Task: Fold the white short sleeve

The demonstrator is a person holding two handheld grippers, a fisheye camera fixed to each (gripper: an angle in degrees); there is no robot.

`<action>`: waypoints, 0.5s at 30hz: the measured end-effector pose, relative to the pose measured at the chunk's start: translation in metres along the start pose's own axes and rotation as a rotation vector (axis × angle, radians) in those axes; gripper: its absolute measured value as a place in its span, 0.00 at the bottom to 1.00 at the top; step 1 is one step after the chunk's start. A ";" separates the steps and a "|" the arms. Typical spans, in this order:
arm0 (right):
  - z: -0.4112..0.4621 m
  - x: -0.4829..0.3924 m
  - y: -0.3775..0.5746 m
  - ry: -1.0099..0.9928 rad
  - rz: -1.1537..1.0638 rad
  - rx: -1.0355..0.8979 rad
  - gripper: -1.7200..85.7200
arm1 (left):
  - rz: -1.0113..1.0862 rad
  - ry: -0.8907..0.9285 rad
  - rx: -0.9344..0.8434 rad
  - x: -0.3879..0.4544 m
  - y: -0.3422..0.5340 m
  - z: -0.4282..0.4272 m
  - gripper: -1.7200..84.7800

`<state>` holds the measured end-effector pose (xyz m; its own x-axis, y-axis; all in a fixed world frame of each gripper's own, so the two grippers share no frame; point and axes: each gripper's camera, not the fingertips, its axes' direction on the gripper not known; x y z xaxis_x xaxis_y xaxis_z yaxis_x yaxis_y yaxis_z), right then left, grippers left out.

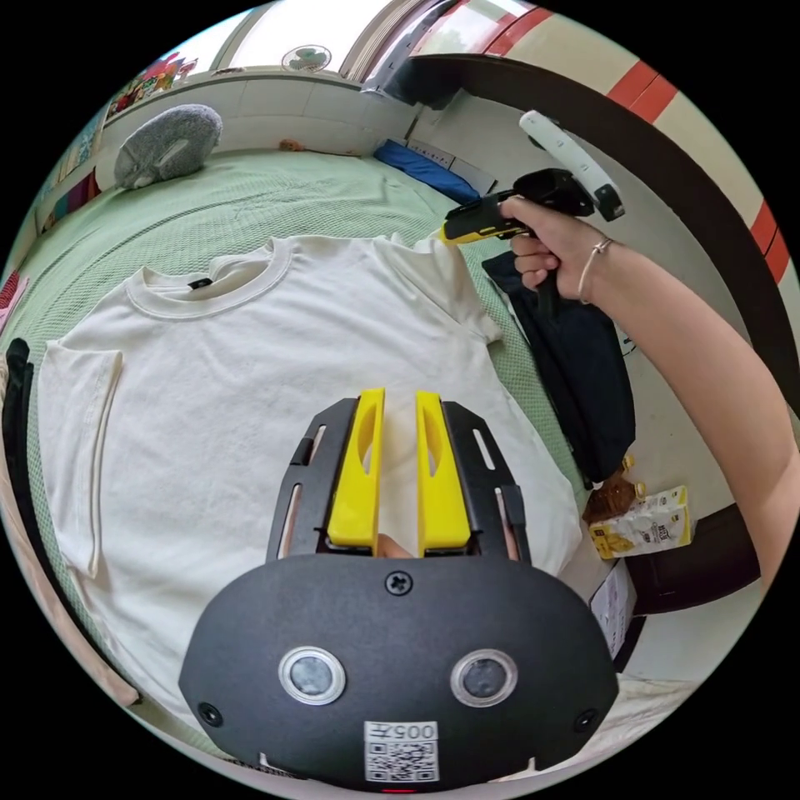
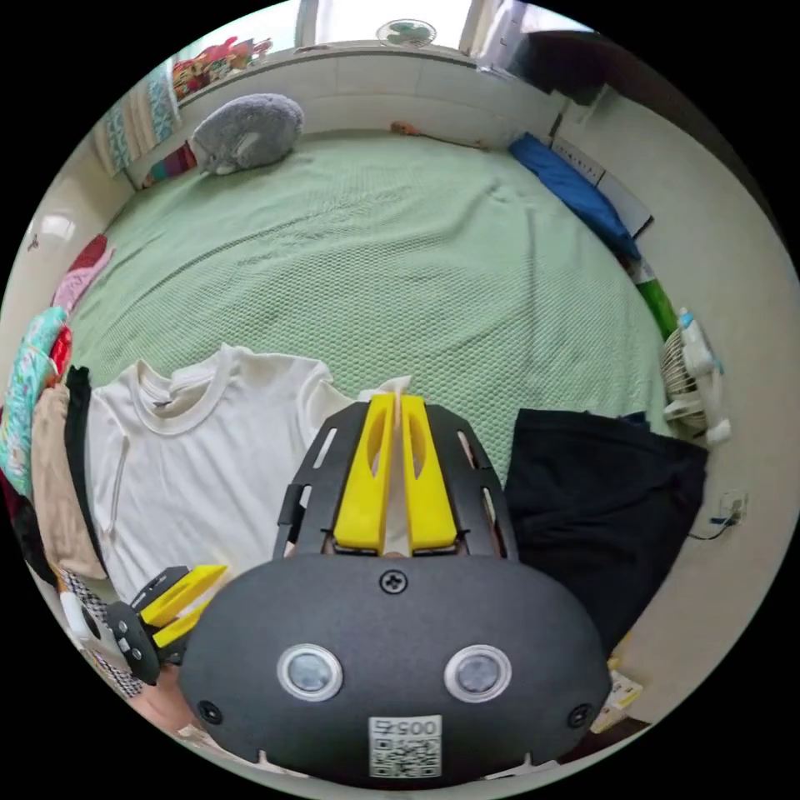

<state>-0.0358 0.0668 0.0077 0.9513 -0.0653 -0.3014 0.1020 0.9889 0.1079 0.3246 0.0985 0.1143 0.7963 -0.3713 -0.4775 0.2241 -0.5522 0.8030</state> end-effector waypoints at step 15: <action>-0.060 -0.042 0.030 -0.178 -0.174 -0.010 0.11 | -0.059 0.018 0.016 -0.031 0.003 0.001 0.10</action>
<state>-0.0903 0.1072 -0.0330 0.9559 -0.2568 -0.1428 0.2672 0.9618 0.0595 0.3003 0.1075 0.1309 0.7920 -0.3241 -0.5174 0.2623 -0.5846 0.7678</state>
